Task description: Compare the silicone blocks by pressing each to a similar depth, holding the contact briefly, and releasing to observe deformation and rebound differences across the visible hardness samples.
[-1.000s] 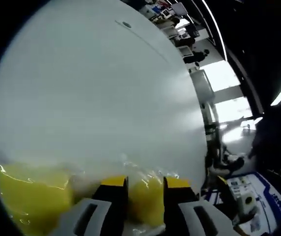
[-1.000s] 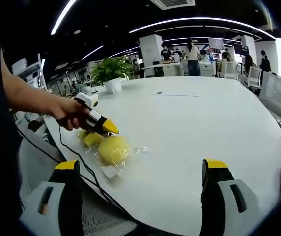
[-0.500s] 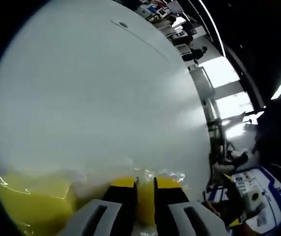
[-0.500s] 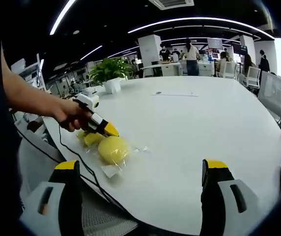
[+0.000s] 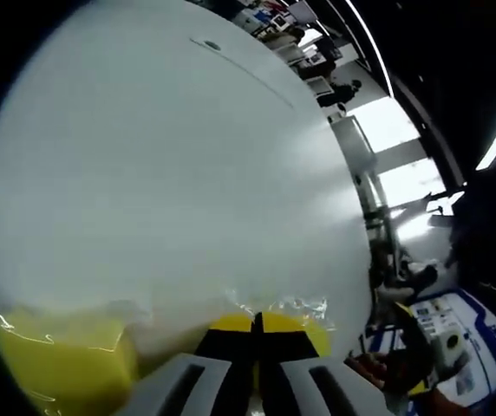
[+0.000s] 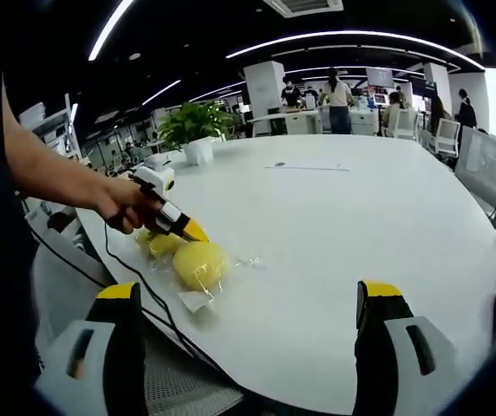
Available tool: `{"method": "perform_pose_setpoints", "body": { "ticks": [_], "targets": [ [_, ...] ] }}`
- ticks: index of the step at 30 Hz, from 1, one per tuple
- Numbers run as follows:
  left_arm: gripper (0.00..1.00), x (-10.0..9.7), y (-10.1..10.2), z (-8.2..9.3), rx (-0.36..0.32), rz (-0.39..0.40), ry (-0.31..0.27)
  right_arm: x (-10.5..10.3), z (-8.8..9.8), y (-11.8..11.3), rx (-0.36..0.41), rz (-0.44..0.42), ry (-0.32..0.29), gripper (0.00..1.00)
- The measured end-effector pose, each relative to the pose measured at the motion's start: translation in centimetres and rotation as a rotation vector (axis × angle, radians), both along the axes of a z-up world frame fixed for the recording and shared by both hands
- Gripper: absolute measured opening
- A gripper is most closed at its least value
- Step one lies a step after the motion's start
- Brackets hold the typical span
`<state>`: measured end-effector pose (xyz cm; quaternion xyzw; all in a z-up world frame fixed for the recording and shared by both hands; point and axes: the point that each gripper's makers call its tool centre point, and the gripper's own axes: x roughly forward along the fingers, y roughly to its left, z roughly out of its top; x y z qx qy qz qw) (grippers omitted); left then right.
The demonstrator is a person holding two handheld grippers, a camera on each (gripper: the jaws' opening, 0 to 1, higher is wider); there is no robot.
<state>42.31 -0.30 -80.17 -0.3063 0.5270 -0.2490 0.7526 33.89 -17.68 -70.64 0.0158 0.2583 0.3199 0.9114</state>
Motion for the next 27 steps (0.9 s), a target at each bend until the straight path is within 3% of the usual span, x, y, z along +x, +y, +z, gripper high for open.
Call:
{"method": "perform_pose_setpoints", "body": {
  "ticks": [2,17,27],
  "targets": [
    [0.00,-0.1,0.0,0.1,0.002,-0.015,-0.025,0.0,0.0,0.0,0.001,0.000,0.001,0.96],
    [0.00,-0.1,-0.3,0.7,-0.031,0.003,-0.005,0.1,0.1,0.0,0.005,-0.004,-0.002,0.96],
    [0.00,-0.4,-2.5,3.7,-0.109,-0.071,-0.064,0.4,0.3,0.2,0.012,-0.003,-0.013,0.96]
  ]
}}
